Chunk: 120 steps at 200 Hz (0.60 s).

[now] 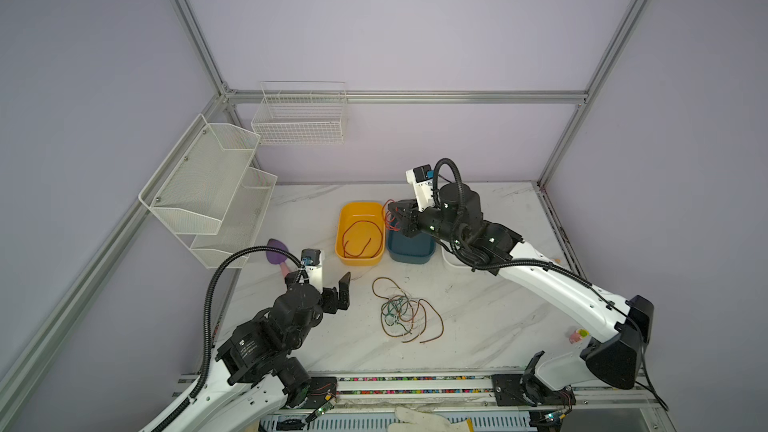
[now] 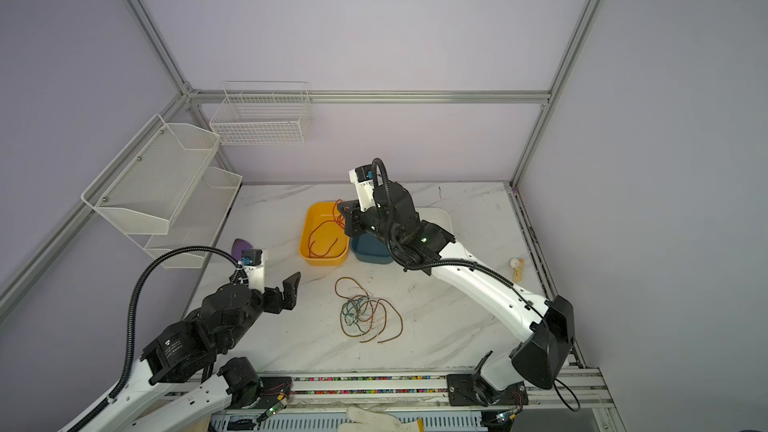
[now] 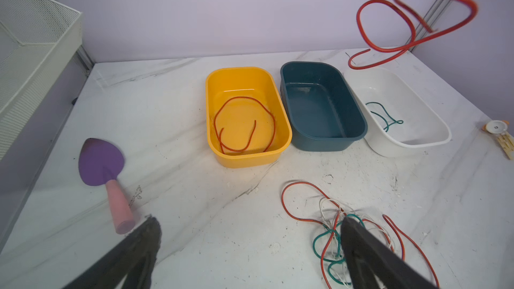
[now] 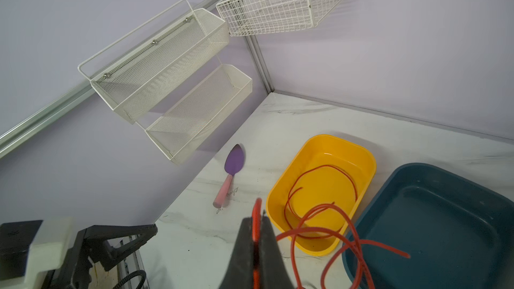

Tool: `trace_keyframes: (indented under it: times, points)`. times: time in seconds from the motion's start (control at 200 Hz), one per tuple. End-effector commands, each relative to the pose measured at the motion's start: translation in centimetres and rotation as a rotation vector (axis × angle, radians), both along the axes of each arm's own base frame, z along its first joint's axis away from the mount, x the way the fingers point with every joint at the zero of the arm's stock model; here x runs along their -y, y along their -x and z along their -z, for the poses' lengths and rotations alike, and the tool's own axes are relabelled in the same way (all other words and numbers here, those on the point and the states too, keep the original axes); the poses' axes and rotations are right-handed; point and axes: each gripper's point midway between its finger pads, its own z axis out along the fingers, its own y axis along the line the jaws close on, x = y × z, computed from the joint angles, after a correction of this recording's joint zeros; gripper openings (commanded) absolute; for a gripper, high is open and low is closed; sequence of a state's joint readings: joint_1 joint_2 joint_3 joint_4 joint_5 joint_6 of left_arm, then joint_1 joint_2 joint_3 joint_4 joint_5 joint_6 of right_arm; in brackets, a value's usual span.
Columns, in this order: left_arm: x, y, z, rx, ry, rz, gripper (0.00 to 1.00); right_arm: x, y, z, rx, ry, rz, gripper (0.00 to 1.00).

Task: Untangle the cables
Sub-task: 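Carry the red wire over the yellow tub with the right gripper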

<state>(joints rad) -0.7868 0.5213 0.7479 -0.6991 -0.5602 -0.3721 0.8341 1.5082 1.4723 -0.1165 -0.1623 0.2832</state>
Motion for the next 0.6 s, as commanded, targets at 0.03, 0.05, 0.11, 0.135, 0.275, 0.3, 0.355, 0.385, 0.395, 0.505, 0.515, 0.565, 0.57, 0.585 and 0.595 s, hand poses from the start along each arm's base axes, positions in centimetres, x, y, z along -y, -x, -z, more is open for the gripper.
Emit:
trace_keyframes:
  times: [0.03,0.05,0.11,0.135,0.275,0.3,0.355,0.385,0.395,0.505,0.515,0.565,0.57,0.585,0.595]
  points:
    - [-1.5,-0.4,0.4,0.065,-0.028,-0.075,1.0,-2.9,-1.5,0.3,-0.018,-0.048,-0.098,0.0]
    - [-1.5,-0.4,0.5,0.067,-0.024,-0.073,1.0,-3.3,-1.9,0.6,-0.024,-0.048,-0.105,0.0]
    - [-1.6,-0.3,0.6,0.075,-0.024,-0.07,1.0,-4.6,-3.0,1.8,-0.046,-0.043,-0.127,0.0]
    - [-1.7,-0.3,0.7,0.078,-0.026,-0.073,1.0,-4.9,-3.4,2.1,-0.053,-0.041,-0.132,0.0]
    - [-1.8,-0.6,1.0,0.085,-0.041,-0.088,1.0,-7.6,-5.5,4.4,-0.086,-0.032,-0.164,0.0]
    - [-1.8,-0.6,1.0,0.084,-0.043,-0.087,1.0,-8.0,-6.0,5.0,-0.095,-0.029,-0.162,0.0]
    - [-1.7,-0.7,1.2,0.082,-0.049,-0.088,1.0,-8.8,-6.9,6.3,-0.12,-0.022,-0.16,0.0]
    - [-1.7,-0.7,1.2,0.082,-0.051,-0.089,1.0,-9.2,-7.4,7.0,-0.134,-0.021,-0.16,0.0]
    - [-1.7,-0.7,1.2,0.082,-0.052,-0.089,1.0,-9.3,-7.6,7.3,-0.141,-0.019,-0.16,0.0]
    - [-1.6,-0.8,1.3,0.086,-0.052,-0.08,1.0,-10.6,-9.3,10.0,-0.189,-0.006,-0.157,0.0]
    - [-1.6,-0.8,1.3,0.086,-0.051,-0.08,1.0,-10.7,-9.4,10.2,-0.191,-0.006,-0.157,0.0]
    - [-1.6,-0.8,1.4,0.089,-0.052,-0.08,1.0,-11.2,-10.2,11.7,-0.212,0.004,-0.148,0.0]
    - [-1.6,-0.8,1.4,0.09,-0.051,-0.079,1.0,-11.2,-10.2,11.7,-0.212,0.004,-0.148,0.0]
    - [-1.6,-0.8,1.4,0.089,-0.051,-0.078,1.0,-11.2,-10.4,12.1,-0.217,0.008,-0.144,0.0]
    - [-1.6,-0.7,1.4,0.092,-0.051,-0.079,1.0,-11.2,-10.6,12.4,-0.22,0.01,-0.143,0.0]
